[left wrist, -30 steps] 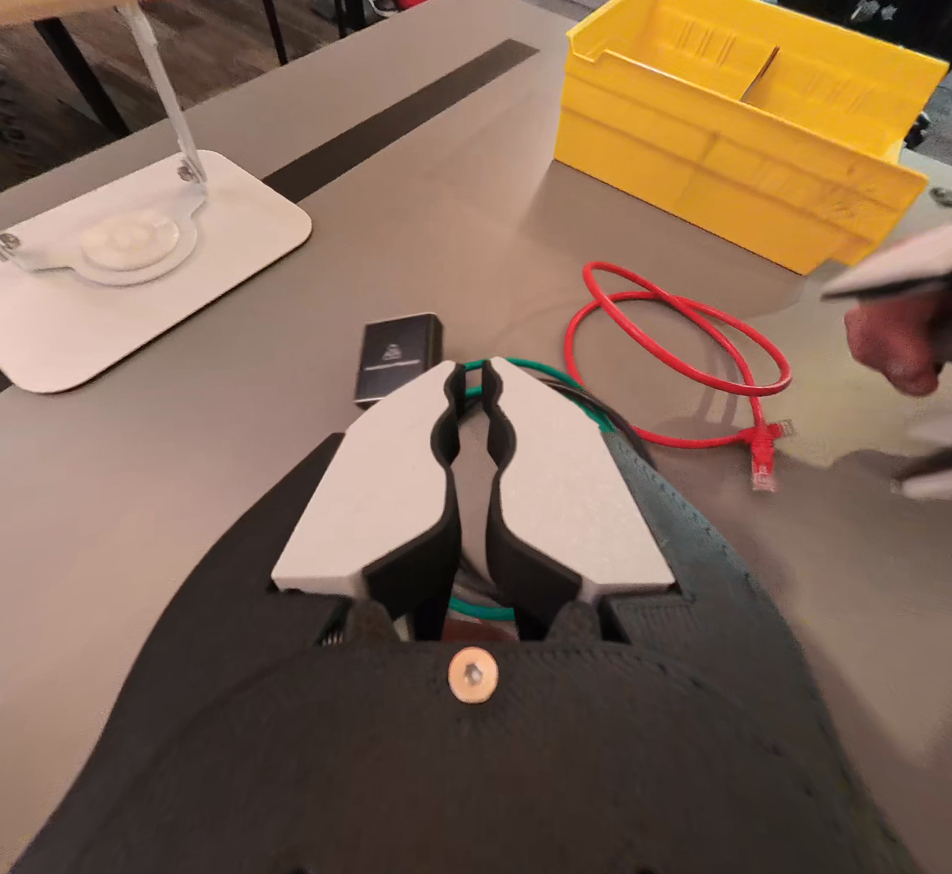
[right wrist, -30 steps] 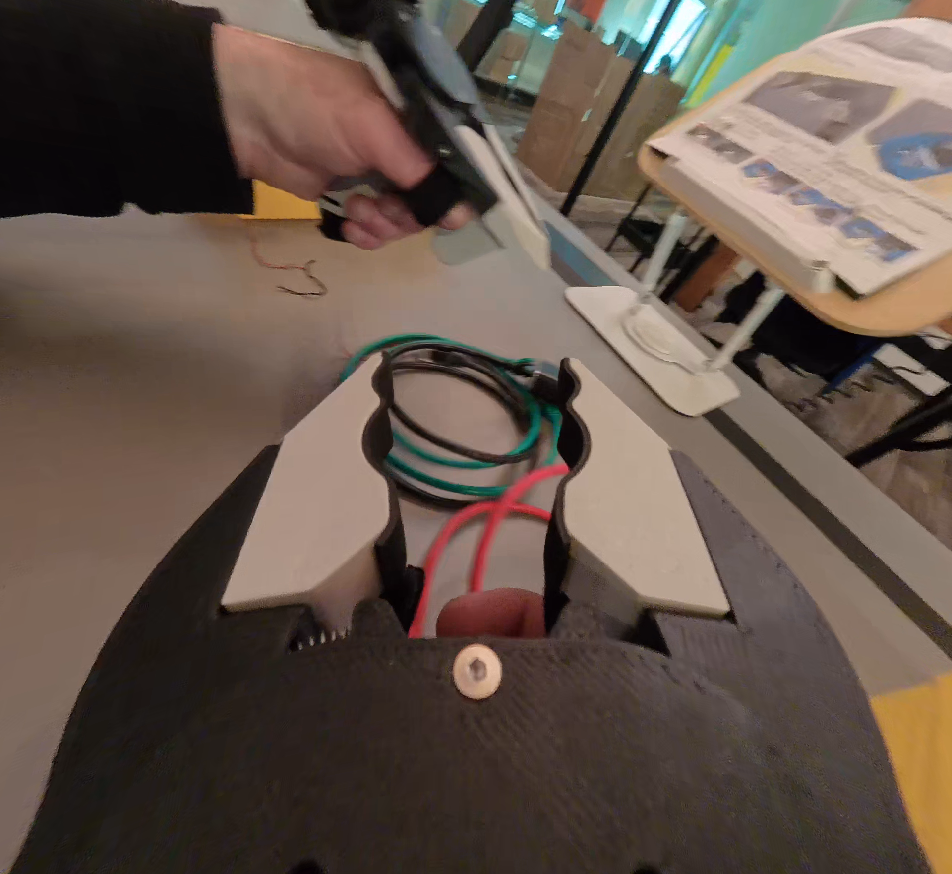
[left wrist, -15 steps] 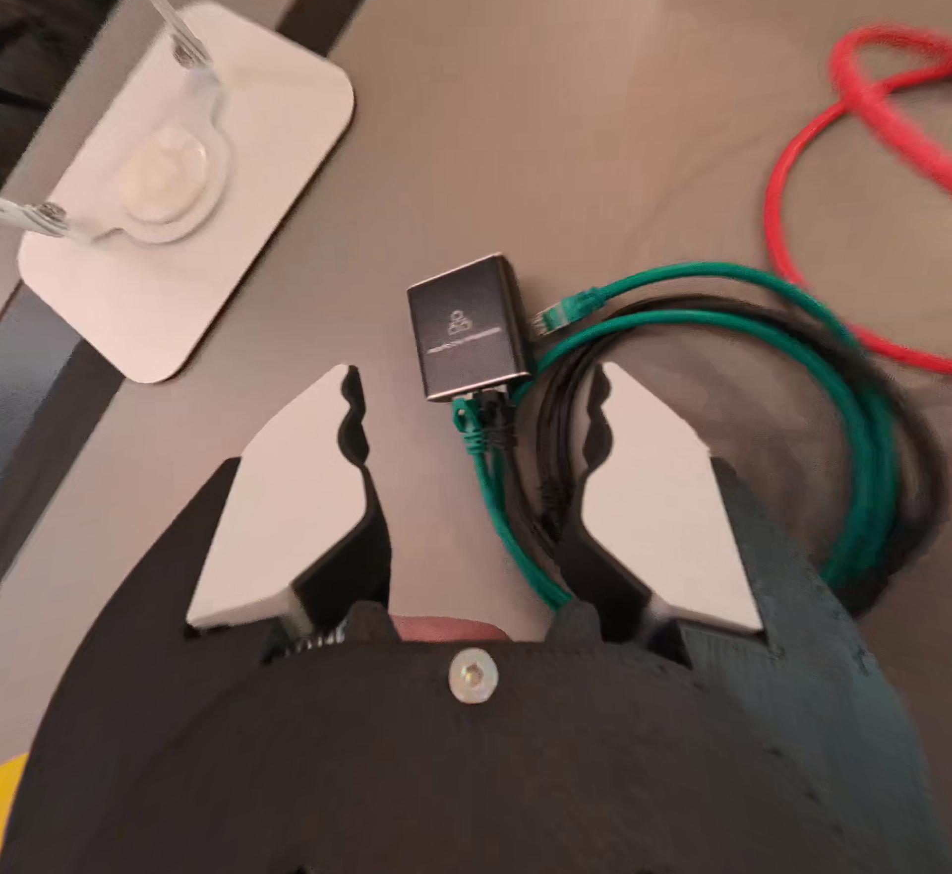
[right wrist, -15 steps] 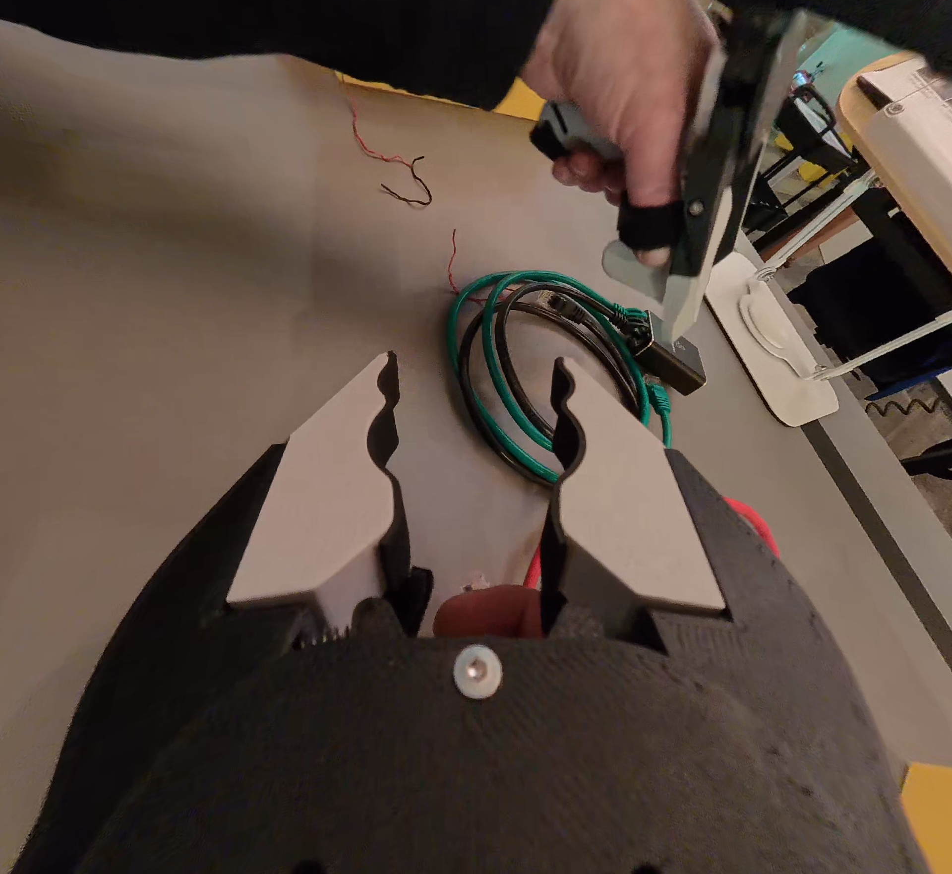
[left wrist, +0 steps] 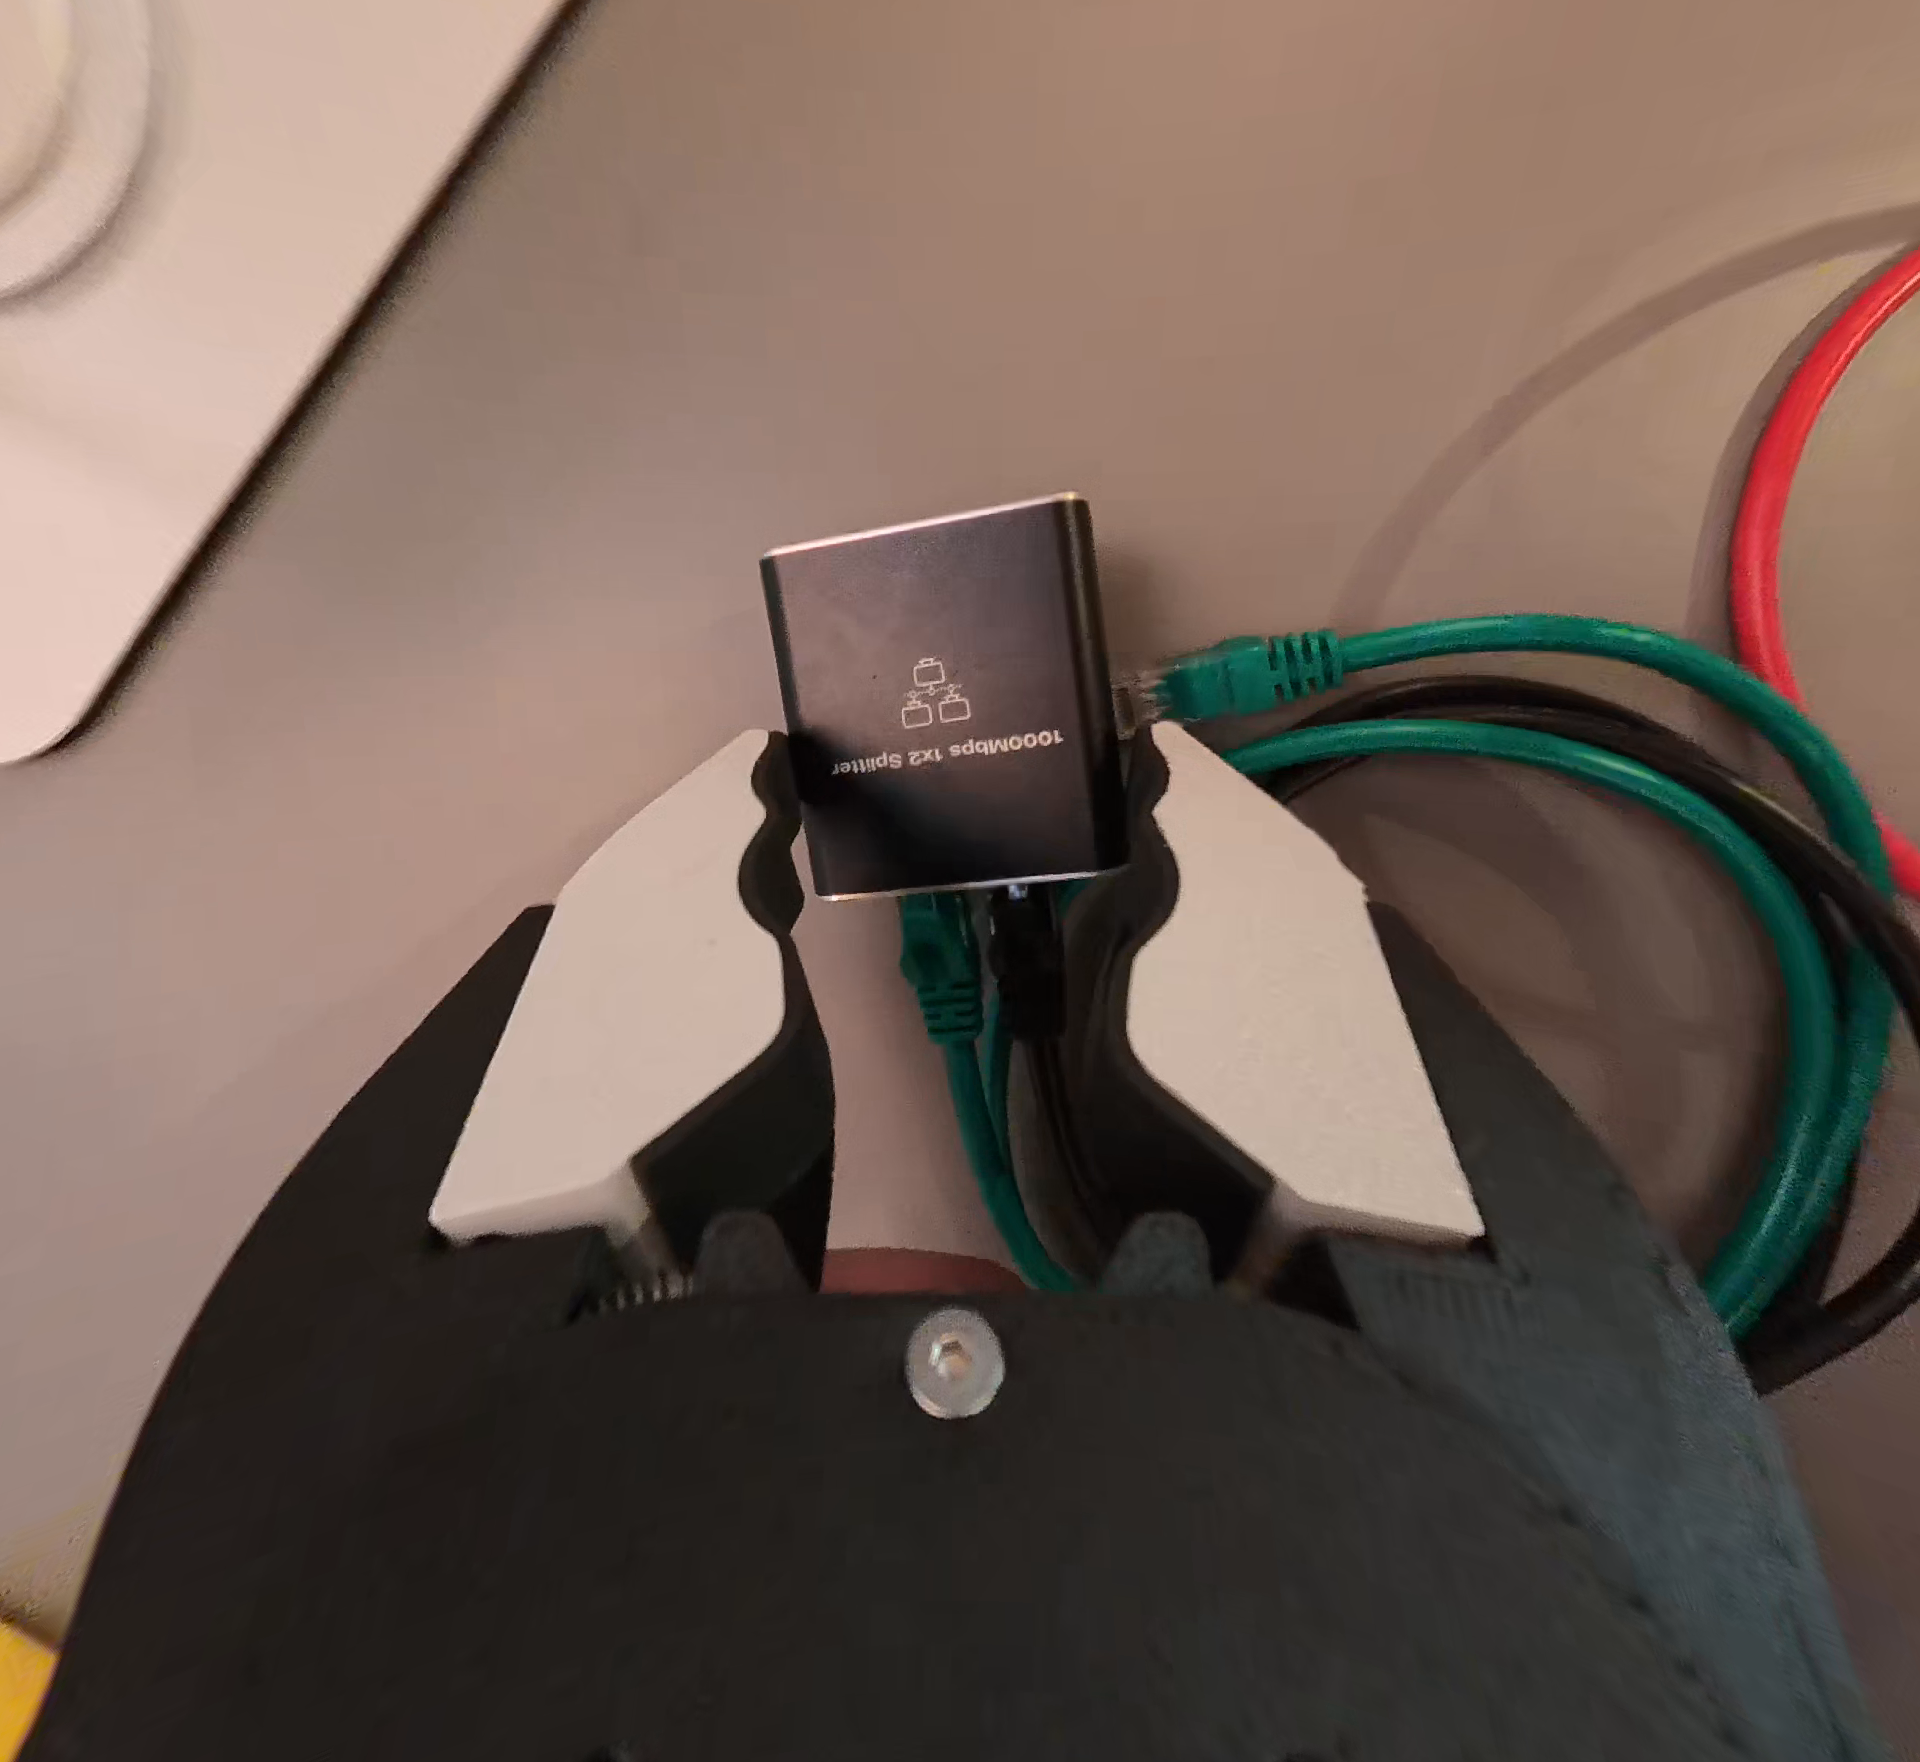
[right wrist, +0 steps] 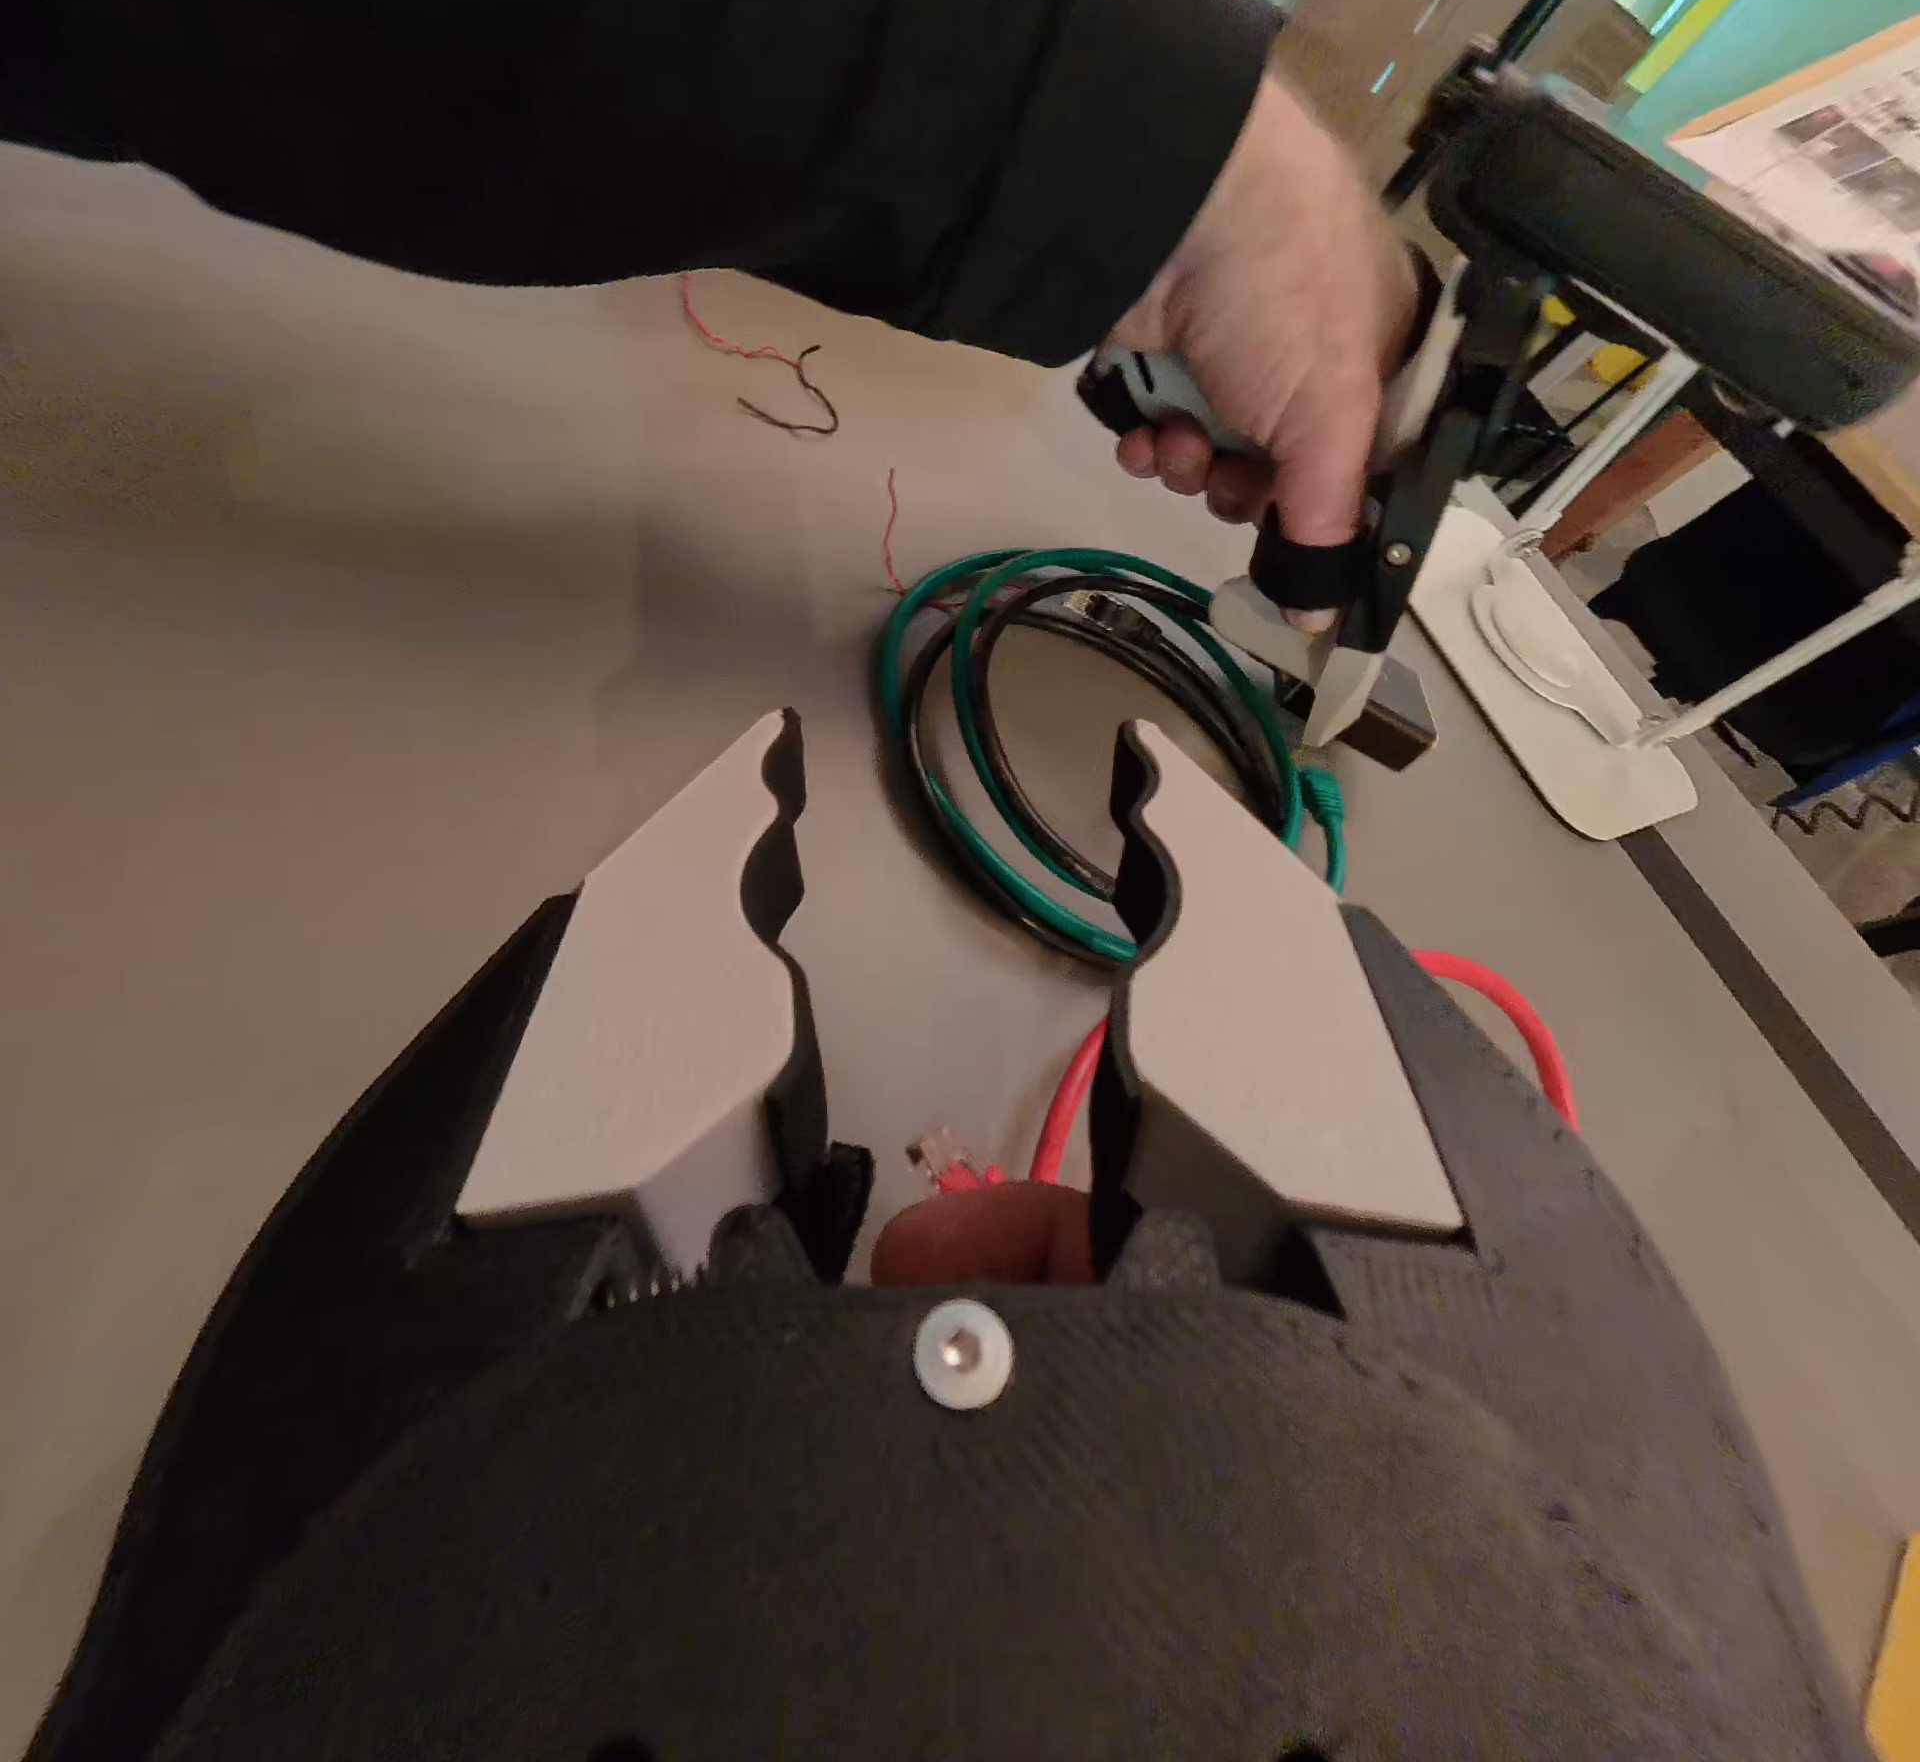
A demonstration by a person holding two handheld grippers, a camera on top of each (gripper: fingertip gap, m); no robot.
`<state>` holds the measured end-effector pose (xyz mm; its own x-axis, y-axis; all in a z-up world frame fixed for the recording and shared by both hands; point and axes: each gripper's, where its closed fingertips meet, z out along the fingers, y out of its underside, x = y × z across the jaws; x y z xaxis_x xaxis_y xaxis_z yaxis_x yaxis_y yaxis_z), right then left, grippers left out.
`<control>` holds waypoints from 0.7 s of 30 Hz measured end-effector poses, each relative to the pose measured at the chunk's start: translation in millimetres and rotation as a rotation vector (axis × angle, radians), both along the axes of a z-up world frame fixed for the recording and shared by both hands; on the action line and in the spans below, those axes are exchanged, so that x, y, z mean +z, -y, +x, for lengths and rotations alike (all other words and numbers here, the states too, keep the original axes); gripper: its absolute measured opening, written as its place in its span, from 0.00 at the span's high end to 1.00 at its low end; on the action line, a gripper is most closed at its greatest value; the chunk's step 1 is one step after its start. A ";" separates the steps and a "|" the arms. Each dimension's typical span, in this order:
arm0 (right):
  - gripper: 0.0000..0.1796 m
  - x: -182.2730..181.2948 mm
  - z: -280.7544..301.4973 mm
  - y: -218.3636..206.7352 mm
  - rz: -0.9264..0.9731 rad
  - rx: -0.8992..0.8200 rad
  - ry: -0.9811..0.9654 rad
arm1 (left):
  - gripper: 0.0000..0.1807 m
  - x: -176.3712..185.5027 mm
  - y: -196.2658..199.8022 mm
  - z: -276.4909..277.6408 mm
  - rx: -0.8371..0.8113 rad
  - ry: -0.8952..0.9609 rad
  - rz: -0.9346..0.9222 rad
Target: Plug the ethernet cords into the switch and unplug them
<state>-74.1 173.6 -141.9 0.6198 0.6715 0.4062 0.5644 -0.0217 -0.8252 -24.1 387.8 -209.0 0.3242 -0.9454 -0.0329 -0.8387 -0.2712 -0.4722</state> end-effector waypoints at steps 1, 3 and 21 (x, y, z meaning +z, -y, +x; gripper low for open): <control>0.67 2.3 1.6 -2.4 0.010 -0.015 -0.001 | 0.67 5.9 -1.6 -0.9 0.024 0.041 0.003; 0.65 5.9 3.7 -8.7 0.045 -0.052 0.034 | 0.67 22.9 -5.6 -3.3 0.085 0.140 0.001; 0.70 132.5 38.2 -111.1 -0.196 -0.134 -0.998 | 0.67 197.5 56.0 -36.1 0.082 0.707 0.620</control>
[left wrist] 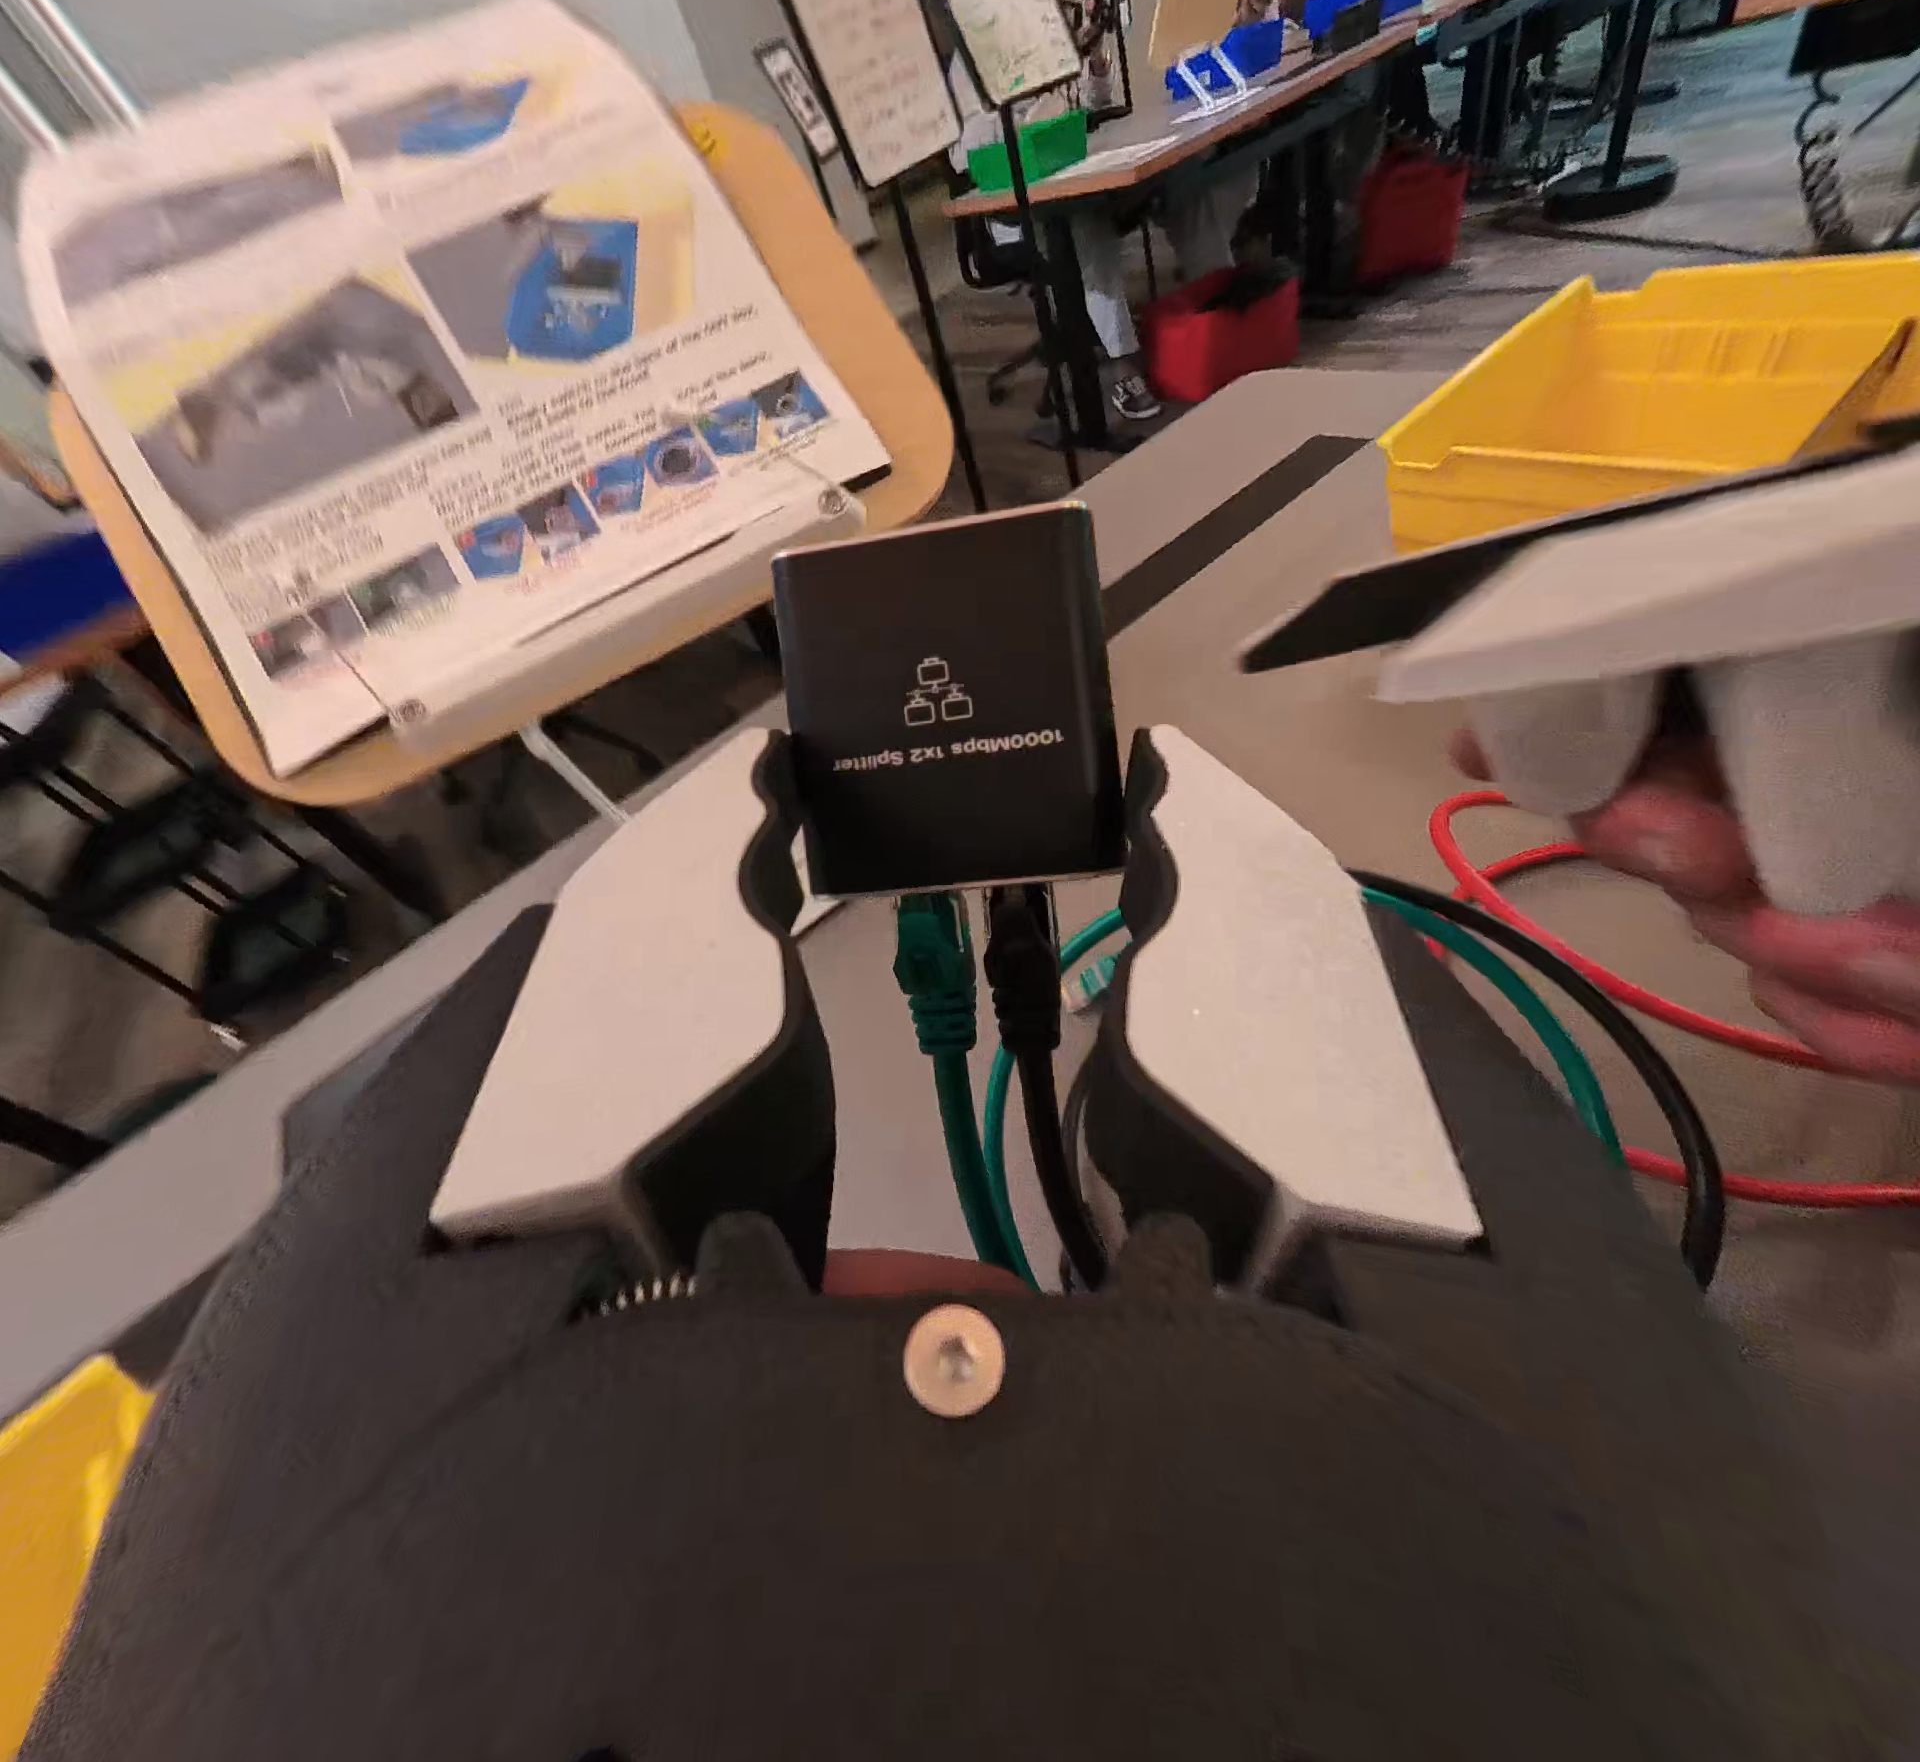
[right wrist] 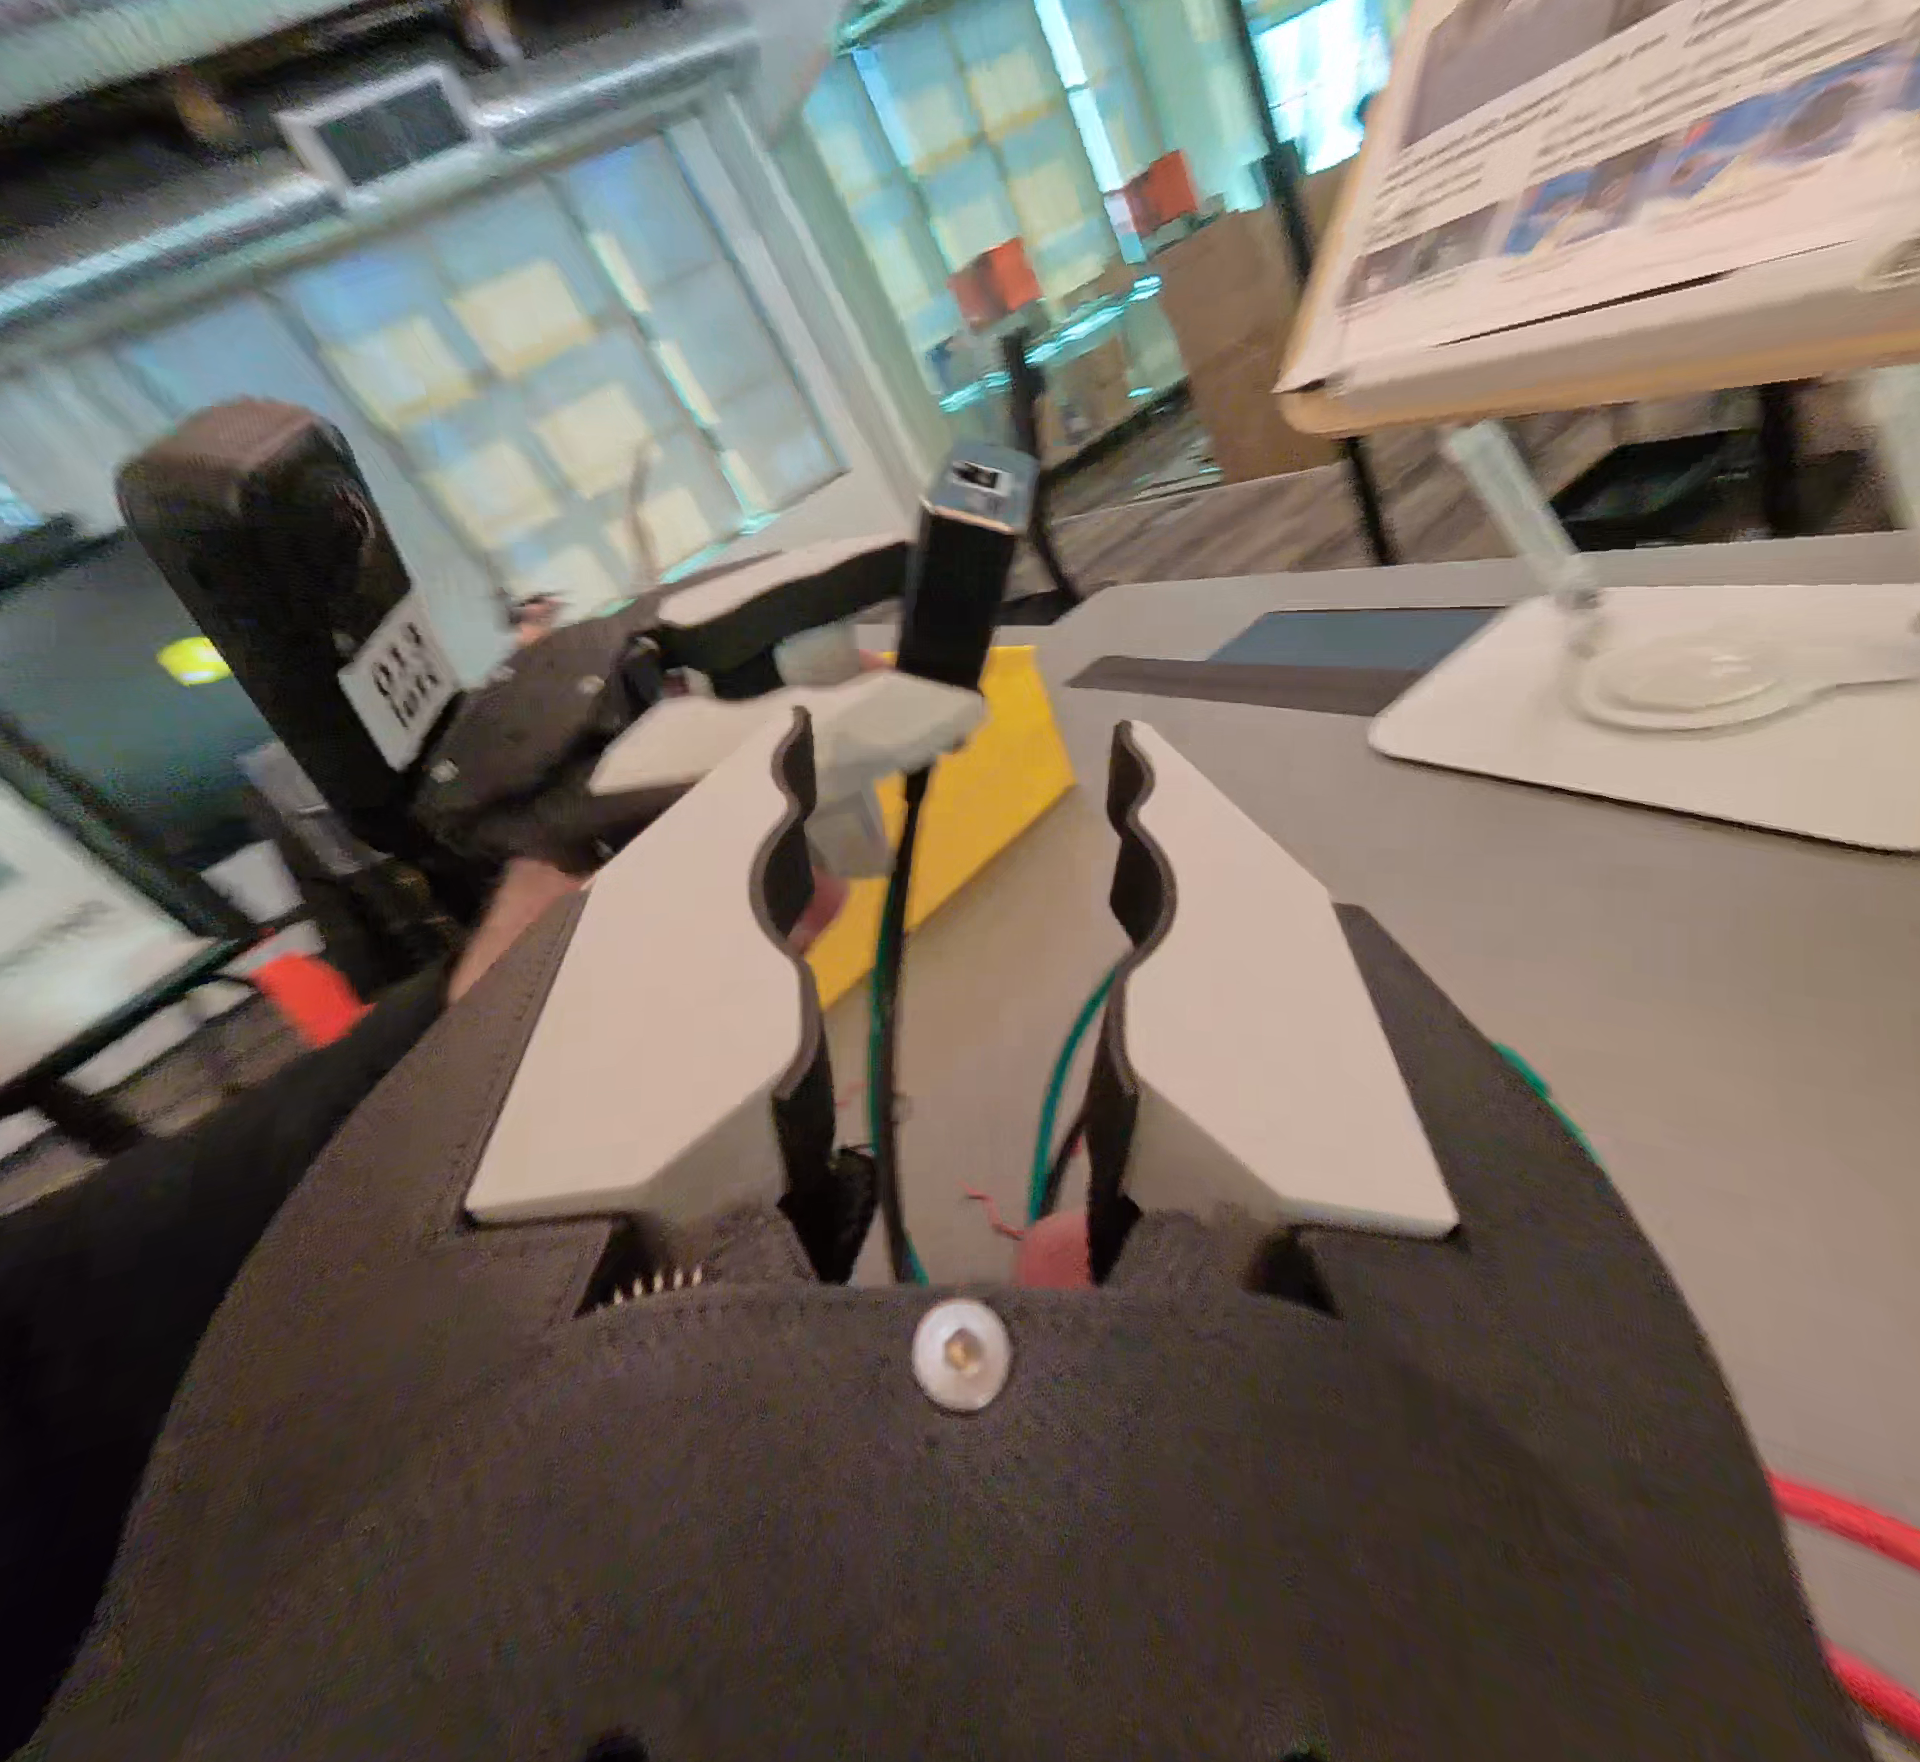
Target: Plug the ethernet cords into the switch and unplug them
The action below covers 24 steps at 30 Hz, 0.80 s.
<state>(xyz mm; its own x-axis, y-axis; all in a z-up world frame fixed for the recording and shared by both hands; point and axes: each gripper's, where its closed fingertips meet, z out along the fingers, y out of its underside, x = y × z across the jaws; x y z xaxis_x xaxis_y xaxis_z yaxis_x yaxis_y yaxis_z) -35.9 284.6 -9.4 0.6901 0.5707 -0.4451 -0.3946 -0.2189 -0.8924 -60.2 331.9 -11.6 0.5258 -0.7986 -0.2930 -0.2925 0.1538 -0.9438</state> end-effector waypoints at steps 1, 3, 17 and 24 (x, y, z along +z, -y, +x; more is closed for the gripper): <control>0.73 3.6 -7.6 1.9 0.007 0.060 -0.025 | 0.67 -1.7 7.5 3.0 0.000 -0.028 0.040; 0.75 7.3 -20.3 6.2 0.026 0.130 -0.030 | 0.67 -1.6 20.1 8.0 -0.004 -0.057 0.123; 0.88 2.7 -30.3 15.6 0.134 0.161 0.090 | 0.67 1.4 50.4 5.4 -0.041 -0.110 0.327; 0.88 -5.6 -33.3 17.9 0.124 0.184 0.128 | 0.66 -6.8 57.2 0.4 -0.099 -0.151 0.297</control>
<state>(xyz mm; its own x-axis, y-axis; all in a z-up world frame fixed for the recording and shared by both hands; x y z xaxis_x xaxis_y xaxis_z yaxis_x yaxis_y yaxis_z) -69.2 266.7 -15.0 0.6159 0.7365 -0.2797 -0.2403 -0.1625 -0.9570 -59.8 274.7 -18.3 0.3835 -0.7118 -0.5885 -0.3954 0.4494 -0.8011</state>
